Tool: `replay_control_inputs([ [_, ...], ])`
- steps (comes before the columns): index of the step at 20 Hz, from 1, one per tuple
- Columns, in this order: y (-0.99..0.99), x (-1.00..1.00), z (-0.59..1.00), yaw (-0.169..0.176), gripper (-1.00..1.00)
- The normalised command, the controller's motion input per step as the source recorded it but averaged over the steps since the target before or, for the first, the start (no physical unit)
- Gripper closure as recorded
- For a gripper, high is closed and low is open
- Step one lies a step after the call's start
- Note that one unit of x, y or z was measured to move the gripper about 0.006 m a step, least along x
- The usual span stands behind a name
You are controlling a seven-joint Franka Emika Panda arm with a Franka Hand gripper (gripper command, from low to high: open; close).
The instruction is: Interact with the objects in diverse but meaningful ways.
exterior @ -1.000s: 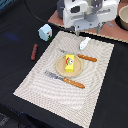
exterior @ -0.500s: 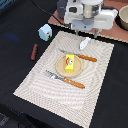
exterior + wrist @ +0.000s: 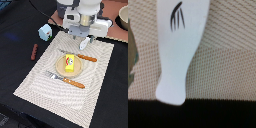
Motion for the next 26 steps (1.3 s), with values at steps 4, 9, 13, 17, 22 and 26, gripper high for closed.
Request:
replay_control_inputs([
  [4, 0.27, -0.06, -0.33, -0.012, -1.0],
  [9, 0.25, -0.02, -0.3, -0.007, 1.0],
  [13, 0.24, 0.0, -0.29, -0.004, 1.0],
  [17, 0.25, 0.0, -0.28, -0.001, 1.0],
  [22, 0.24, 0.0, -0.25, 0.0, 1.0],
  [26, 0.21, 0.02, -0.09, -0.002, 1.0],
])
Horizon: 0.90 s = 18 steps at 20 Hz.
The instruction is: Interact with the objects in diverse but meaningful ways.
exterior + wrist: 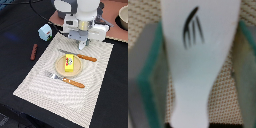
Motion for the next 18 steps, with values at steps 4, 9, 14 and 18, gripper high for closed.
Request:
replay_control_inputs([
  [4, 0.13, 0.1, 0.74, -0.04, 1.0],
  [9, -0.44, -0.27, 0.96, -0.107, 1.0],
  [14, -0.55, -0.42, 0.67, -0.091, 1.0],
  [18, -0.56, -0.52, 0.34, -0.062, 1.0],
])
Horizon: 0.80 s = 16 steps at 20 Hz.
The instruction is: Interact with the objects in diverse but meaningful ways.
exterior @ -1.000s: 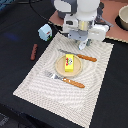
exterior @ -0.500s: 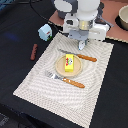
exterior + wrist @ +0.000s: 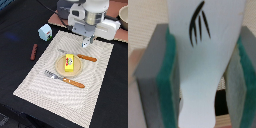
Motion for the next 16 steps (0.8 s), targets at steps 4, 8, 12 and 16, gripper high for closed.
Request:
replay_control_inputs([
  [4, -0.57, -0.56, 0.24, -0.042, 1.0],
  [8, -0.61, -0.61, 0.15, -0.01, 1.0],
  [12, -0.63, -0.61, 0.11, -0.001, 1.0],
  [16, -0.64, -0.61, 0.01, 0.0, 1.0],
])
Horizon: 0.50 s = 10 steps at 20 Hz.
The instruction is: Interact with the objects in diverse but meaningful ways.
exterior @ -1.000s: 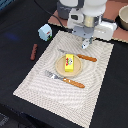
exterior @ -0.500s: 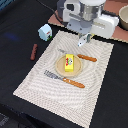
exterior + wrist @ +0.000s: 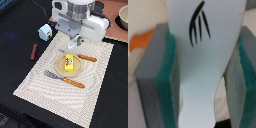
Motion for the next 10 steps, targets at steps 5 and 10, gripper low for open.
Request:
replay_control_inputs([
  [5, -0.61, -0.65, -0.06, -0.001, 1.0],
  [10, -0.58, -0.69, -0.09, -0.006, 1.0],
])
